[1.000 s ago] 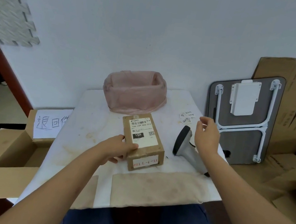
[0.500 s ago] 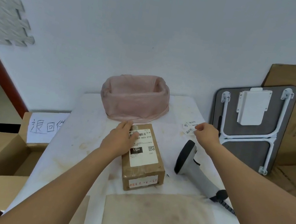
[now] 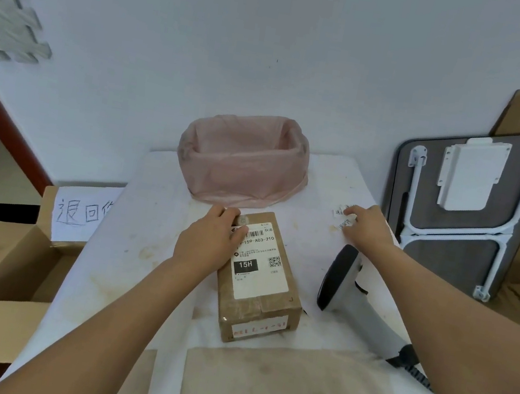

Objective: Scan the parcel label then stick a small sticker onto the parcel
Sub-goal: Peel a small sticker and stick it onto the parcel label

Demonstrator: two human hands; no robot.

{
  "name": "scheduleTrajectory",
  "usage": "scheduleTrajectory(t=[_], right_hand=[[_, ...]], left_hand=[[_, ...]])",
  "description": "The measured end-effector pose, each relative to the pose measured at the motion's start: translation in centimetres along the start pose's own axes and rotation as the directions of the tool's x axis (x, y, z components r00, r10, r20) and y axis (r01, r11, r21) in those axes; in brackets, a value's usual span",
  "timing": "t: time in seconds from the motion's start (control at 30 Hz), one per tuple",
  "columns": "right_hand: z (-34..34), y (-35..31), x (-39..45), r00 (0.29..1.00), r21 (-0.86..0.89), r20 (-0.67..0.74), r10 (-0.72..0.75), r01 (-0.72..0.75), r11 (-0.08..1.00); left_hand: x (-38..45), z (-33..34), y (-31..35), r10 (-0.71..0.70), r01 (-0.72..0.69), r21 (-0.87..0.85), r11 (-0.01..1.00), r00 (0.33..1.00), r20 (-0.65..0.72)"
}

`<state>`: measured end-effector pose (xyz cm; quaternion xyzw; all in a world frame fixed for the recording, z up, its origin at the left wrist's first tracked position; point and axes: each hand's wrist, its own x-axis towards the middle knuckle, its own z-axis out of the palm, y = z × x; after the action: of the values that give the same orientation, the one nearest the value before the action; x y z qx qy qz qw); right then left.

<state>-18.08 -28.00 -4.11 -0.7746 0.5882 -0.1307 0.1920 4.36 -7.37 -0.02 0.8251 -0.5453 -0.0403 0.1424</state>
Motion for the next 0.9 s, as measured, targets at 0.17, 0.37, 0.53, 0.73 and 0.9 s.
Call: scheduleTrajectory(t=[0.17, 0.37, 0.53, 0.73, 0.9], right_hand=[[-0.1, 0.1, -0.2, 1.000, 0.017, -0.028, 0.012, -0.012, 1.000], [-0.4, -0.1, -0.6, 0.993, 0.171, -0.085, 0.077, -0.062, 0.983], [-1.9, -0.2, -1.3, 0.963, 0.521, -0.133, 0.234, -0.133, 0.843], [-4.6, -3.0, -4.5, 0.965, 0.873, -0.015, 0.262, -0.116, 0.475], [-5.8, -7.2, -9.9, 0.995, 0.913, 0.036, 0.096, -0.072, 0.400]], left_hand=[[-0.1, 0.0, 0.1, 0.005, -0.005, 0.004, 1.000, 1.000, -0.009], [-0.3, -0.2, 0.3, 0.003, -0.003, 0.010, 1.000, 1.000, 0.004], [-0.1, -0.3, 0.3, -0.002, 0.002, -0.001, 1.000, 0.999, 0.034], [-0.3, -1.9, 1.3, 0.045, -0.047, -0.025, 0.999, 0.997, -0.060], [-1.6, -4.0, 3.2, 0.079, -0.118, -0.352, 0.928, 0.989, -0.123]])
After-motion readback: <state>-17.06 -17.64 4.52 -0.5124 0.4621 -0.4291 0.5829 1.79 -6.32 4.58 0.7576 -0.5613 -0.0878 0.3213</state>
